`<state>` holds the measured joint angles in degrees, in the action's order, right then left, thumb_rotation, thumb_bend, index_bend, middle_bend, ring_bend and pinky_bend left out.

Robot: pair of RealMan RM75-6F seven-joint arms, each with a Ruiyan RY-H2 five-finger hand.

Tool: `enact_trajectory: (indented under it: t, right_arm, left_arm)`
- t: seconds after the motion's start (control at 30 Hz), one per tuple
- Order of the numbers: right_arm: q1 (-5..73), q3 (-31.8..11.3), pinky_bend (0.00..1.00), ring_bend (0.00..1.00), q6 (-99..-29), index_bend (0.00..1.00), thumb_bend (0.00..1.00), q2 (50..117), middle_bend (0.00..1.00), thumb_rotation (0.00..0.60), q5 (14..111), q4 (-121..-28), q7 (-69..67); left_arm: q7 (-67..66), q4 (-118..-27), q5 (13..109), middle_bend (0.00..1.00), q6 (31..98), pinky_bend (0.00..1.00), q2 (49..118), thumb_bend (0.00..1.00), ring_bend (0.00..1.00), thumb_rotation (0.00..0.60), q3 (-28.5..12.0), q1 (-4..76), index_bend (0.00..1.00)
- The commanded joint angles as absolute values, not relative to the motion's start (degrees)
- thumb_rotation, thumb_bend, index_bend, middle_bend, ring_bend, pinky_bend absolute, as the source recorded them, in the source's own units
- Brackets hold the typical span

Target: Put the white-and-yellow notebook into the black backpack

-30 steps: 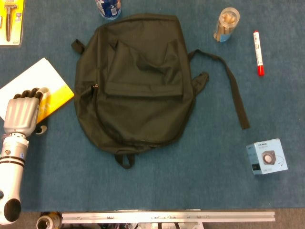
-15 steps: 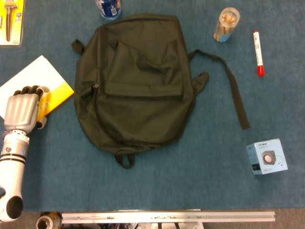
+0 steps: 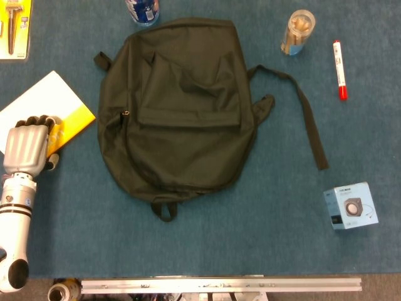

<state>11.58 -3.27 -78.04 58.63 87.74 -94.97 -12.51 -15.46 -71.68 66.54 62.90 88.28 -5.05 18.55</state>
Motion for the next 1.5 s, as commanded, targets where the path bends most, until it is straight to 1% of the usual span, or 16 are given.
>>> enact_trajectory:
  t: [0.03,0.4,0.53,0.6,0.7,0.8,1.0,1.23,1.5]
  right_arm:
    - [11.49,-3.25,0.47,0.26,-78.13,0.34,0.27,58.56,0.37,0.600,87.72,-95.08,-12.48]
    - [11.02,-3.16,0.47,0.26,-78.59,0.34,0.27,58.40,0.37,0.600,87.64,-95.30,-12.43]
    - [10.92,-3.13,0.47,0.26,-78.65,0.34,0.27,58.42,0.37,0.600,87.65,-95.24,-12.48]
    - [10.89,-3.11,0.47,0.26,-78.64,0.34,0.27,58.42,0.37,0.600,87.63,-95.21,-12.51]
    - [10.83,-3.10,0.47,0.26,-78.68,0.34,0.27,58.42,0.37,0.600,87.64,-95.19,-12.58]
    - [10.79,-3.08,0.47,0.26,-78.67,0.34,0.27,58.42,0.37,0.600,87.64,-95.20,-12.58]
    - [10.80,-3.12,0.47,0.26,-78.58,0.34,0.27,58.36,0.37,0.600,87.62,-95.31,-12.52]
    - [10.78,-3.15,0.47,0.26,-78.57,0.34,0.27,58.35,0.37,0.600,87.61,-95.48,-12.49]
    - [10.82,-3.22,0.47,0.26,-78.78,0.34,0.27,58.26,0.37,0.600,87.98,-95.71,-12.72]
  left_arm:
    - [-15.92,-71.07,66.22,0.28,62.84,0.28,88.77,0.22,0.25,0.600,-5.25,18.76,0.25]
    - [-15.70,-67.89,64.97,0.28,62.58,0.28,90.41,0.22,0.25,0.600,-6.58,19.40,0.27]
    - [-14.57,-66.41,65.58,0.32,63.35,0.29,91.15,0.22,0.28,0.600,-6.83,19.36,0.31]
    - [-14.48,-65.35,65.96,0.35,63.94,0.32,91.62,0.24,0.32,0.600,-6.90,19.35,0.33]
    - [-13.55,-64.02,66.54,0.40,64.67,0.41,92.21,0.28,0.39,0.600,-7.08,19.27,0.36]
    - [-12.92,-62.55,66.97,0.43,65.34,0.46,92.64,0.33,0.43,0.600,-7.39,19.26,0.39]
    - [-9.82,-59.18,68.65,0.48,67.25,0.51,93.36,0.34,0.47,0.600,-7.99,19.11,0.44]
    - [-6.50,-53.71,70.86,0.51,69.19,0.53,94.43,0.34,0.50,0.600,-8.16,19.02,0.48]
    - [-4.29,-46.98,73.45,0.60,71.09,0.62,96.64,0.34,0.57,0.600,-7.89,19.49,0.55]
